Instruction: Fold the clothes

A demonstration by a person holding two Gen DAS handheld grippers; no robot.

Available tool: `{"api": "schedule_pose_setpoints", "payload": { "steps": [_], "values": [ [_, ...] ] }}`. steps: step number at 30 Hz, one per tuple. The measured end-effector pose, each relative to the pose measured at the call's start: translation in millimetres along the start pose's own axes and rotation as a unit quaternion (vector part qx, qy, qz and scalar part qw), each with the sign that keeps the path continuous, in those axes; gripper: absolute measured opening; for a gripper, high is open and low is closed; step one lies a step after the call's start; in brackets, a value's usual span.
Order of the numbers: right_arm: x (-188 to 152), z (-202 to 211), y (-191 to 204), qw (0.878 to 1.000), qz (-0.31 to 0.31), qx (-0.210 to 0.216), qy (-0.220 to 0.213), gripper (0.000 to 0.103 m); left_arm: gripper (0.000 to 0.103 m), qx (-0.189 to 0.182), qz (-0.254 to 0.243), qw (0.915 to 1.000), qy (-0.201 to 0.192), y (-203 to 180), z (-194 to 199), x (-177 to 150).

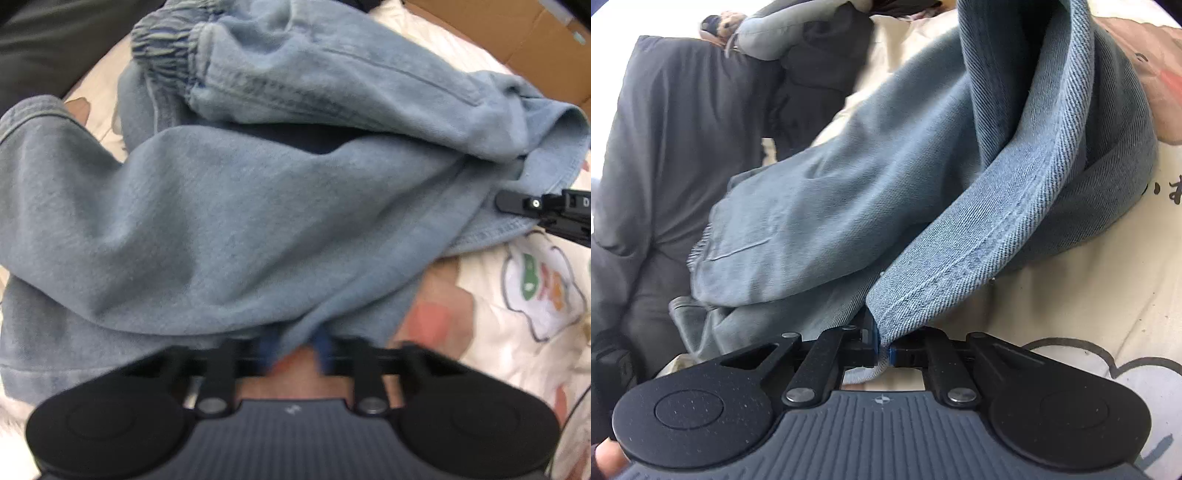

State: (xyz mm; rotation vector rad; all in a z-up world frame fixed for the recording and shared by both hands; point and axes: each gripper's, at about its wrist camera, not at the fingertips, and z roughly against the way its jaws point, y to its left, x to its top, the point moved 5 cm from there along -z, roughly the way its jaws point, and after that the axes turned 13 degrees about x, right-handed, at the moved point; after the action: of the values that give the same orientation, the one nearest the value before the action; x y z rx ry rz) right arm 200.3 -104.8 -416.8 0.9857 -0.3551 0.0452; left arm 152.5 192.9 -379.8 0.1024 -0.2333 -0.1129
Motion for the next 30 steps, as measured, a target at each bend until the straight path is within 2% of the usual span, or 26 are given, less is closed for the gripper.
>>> {"api": "schedule_pose_setpoints", "payload": {
  "steps": [3, 10, 15, 19, 21, 28, 30],
  "values": [
    [3.0, 16.0, 8.7, 1.0, 0.011, 0.001, -0.008, 0.002, 0.004, -0.021, -0.009, 0.9996, -0.016, -2.0, 24.1, 5.2],
    [18.4, 59.9, 35.1, 0.998, 0.049, -0.015, -0.031, 0.001, 0.003, -0.07, -0.027, 0.9958, -0.053, -7.5, 81.5, 16.4],
    [32.4, 93.2, 53.2, 0.995, 0.085, -0.032, -0.033, 0.0, 0.002, -0.129, 0.0, 0.9888, -0.076, -24.2, 118.7, 22.5],
    [50.2, 125.1, 47.1, 0.994, 0.072, -0.046, -0.06, 0.0, 0.002, -0.18, 0.018, 0.9794, -0.091, -38.6, 146.4, 35.0],
    [51.5, 128.5, 44.0, 0.996, 0.065, -0.044, -0.049, 0.0, 0.002, -0.209, 0.013, 0.9732, -0.094, -52.4, 157.7, 44.4],
    [20.3, 129.8, 42.6, 0.998, 0.058, -0.027, -0.011, 0.003, 0.002, -0.296, -0.014, 0.9515, -0.084, -113.0, 189.5, 37.5],
    [9.4, 130.9, 38.5, 0.998, 0.05, -0.026, -0.002, 0.01, 0.002, -0.323, -0.022, 0.9429, -0.078, -129.4, 194.6, 30.9]
  ]
}}
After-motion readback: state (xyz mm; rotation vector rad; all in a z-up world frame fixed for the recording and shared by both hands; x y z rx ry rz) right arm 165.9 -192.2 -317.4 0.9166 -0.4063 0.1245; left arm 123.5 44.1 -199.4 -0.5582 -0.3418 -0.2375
